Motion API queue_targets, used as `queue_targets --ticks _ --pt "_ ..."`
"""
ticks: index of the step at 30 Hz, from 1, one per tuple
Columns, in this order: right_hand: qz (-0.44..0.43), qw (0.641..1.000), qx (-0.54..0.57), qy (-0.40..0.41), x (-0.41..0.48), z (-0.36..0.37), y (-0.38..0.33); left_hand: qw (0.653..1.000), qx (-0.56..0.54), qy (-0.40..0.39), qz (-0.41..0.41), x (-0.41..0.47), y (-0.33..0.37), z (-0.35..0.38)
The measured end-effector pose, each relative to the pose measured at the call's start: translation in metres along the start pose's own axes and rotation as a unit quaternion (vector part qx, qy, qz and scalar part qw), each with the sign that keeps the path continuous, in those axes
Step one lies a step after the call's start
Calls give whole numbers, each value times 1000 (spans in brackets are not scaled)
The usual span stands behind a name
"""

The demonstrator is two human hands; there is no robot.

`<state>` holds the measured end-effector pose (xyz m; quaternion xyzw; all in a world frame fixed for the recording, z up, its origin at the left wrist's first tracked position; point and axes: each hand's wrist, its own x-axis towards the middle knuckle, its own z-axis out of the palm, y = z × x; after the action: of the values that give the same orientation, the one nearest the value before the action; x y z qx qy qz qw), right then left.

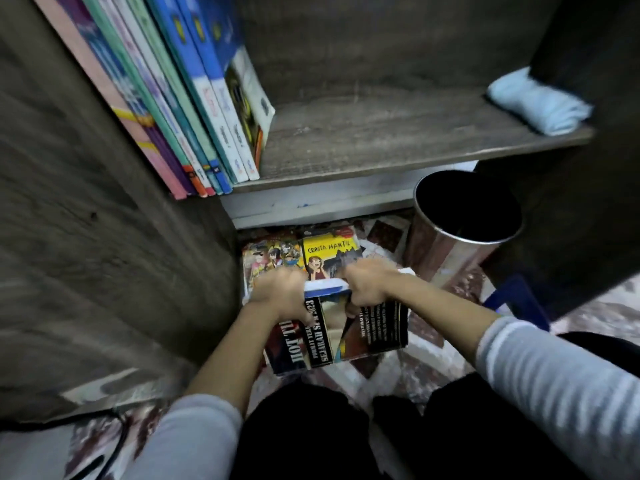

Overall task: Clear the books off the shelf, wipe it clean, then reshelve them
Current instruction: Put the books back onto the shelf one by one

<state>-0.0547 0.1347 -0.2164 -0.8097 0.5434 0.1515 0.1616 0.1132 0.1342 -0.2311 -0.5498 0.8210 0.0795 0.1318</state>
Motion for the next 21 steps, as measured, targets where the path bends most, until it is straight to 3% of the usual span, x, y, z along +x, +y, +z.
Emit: queue_targets --ticks 7,10,12,14,16,19,21 --pt "29 979 6 202 -74 -65 21 976 149 147 63 -29 32 -122" --pt "64 952 101 281 -104 -81 37 934 228 258 93 -40 49 -170" --pt "103 919 215 315 -119 -90 54 879 228 404 107 -43 59 -192" --pt "113 868 347 336 -123 -92 72 831 168 522 95 -37 70 -200" --pt "99 801 477 348 -121 -91 84 821 56 568 36 -26 82 -194" --pt "80 674 653 335 -117 -92 91 819 -192 523 -135 -10 97 -165" --pt "89 614 719 313 -109 -91 98 785 -384 427 -235 2 105 -145"
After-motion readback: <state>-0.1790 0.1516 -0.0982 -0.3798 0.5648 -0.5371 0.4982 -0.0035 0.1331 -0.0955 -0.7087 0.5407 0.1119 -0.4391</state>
